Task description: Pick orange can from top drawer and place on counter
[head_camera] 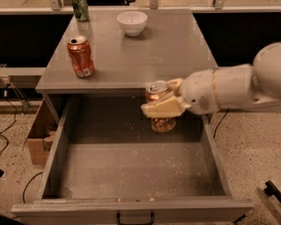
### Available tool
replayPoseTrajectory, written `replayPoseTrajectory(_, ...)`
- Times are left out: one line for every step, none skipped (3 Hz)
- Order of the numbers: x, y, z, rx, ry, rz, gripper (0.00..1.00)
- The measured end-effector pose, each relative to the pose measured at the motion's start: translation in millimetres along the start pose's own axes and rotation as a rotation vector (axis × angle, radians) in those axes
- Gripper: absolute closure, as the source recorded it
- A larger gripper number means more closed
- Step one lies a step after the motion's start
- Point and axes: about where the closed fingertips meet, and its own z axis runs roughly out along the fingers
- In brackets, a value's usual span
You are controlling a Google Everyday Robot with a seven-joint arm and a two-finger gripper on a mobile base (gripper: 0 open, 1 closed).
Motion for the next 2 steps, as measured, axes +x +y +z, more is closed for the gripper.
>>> replayPoseTrajectory(-61.4, -26.2, -49.4, 0.081, -0.028, -0.022, 1.00)
replayPoseTrajectory(-113.9, -97.3, -55.7, 0.191, -0.108, 0.012, 1.00)
